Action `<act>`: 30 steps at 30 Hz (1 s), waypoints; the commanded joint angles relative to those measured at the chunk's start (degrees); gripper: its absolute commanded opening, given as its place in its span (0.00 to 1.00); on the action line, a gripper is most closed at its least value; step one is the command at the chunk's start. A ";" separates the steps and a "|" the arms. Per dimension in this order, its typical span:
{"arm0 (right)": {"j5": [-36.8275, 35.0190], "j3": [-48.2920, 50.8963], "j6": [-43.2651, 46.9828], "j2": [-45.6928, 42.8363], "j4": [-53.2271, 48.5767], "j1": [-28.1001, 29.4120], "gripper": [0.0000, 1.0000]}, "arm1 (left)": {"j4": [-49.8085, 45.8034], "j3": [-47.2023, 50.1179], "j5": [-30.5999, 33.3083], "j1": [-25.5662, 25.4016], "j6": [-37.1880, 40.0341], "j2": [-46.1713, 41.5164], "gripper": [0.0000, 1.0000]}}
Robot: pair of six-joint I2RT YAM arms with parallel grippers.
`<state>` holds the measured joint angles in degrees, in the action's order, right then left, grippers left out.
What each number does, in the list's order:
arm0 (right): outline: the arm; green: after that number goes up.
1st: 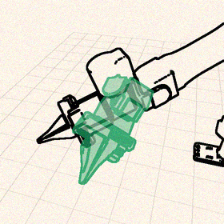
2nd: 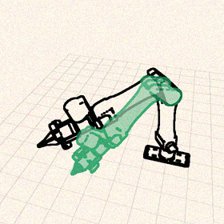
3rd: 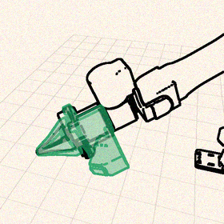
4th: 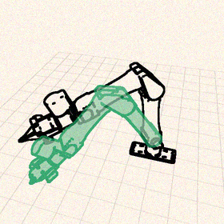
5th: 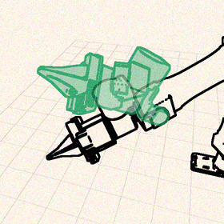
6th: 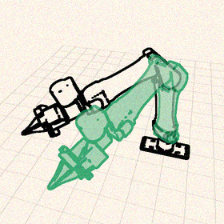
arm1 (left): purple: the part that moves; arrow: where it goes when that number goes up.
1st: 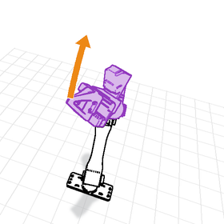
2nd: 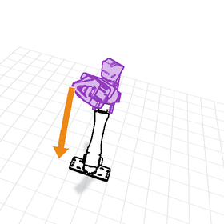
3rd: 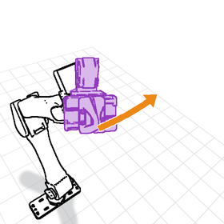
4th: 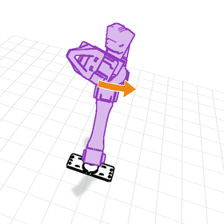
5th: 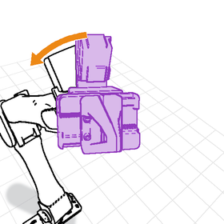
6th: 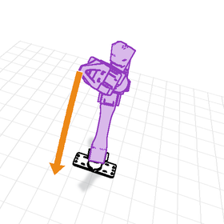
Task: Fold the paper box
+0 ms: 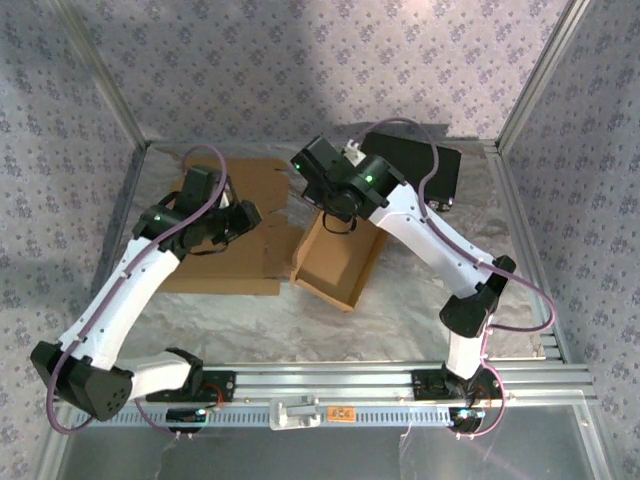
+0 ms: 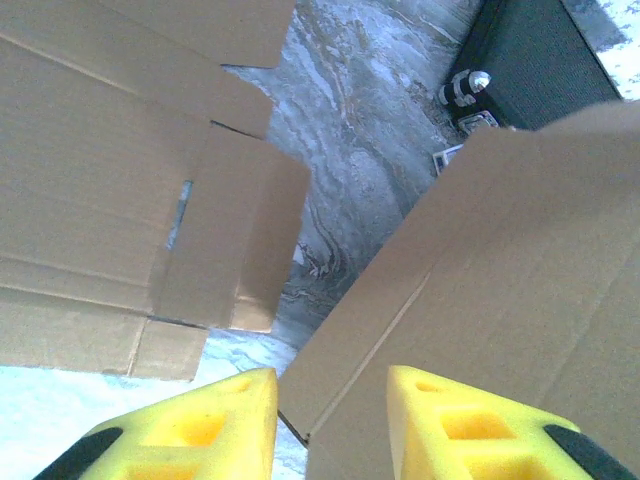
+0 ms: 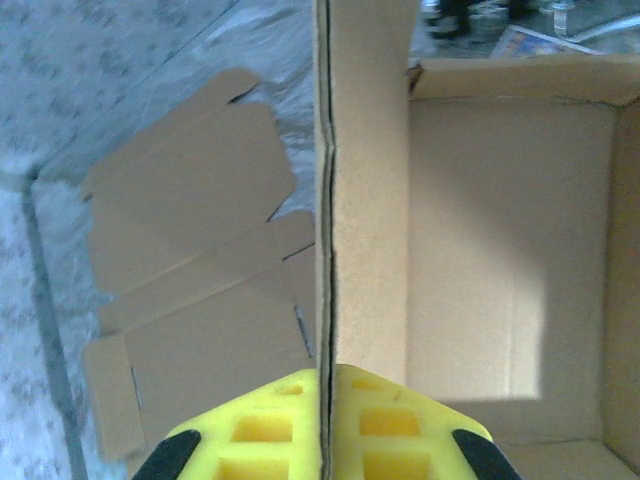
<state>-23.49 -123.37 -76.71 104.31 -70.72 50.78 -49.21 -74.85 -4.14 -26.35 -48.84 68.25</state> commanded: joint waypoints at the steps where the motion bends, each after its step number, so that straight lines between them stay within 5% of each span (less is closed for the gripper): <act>1: -7.18 -3.51 -20.10 0.53 -13.53 -0.50 0.00 | -2.94 -0.16 -0.12 0.33 2.04 -1.46 0.34; 9: -4.45 -18.37 -38.47 8.86 -32.75 -4.51 0.00 | -3.44 0.04 -8.07 0.33 9.39 -0.85 0.33; 17: 1.33 -15.02 -41.60 9.68 -32.73 -8.90 0.00 | 6.29 7.27 -14.14 -1.22 23.95 -6.03 0.35; 21: 1.99 -14.30 -41.43 9.75 -32.47 -10.24 0.00 | 16.51 13.83 -10.74 -4.76 34.73 -10.39 0.44; 30: 2.84 -14.36 -40.68 10.30 -31.50 -11.57 0.00 | 21.86 14.10 -3.55 -7.49 48.89 -5.15 0.48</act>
<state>-20.67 -137.71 -115.74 113.91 -91.59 39.81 -31.68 -60.69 -10.63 -33.54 -6.96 61.87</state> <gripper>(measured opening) 0.062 0.476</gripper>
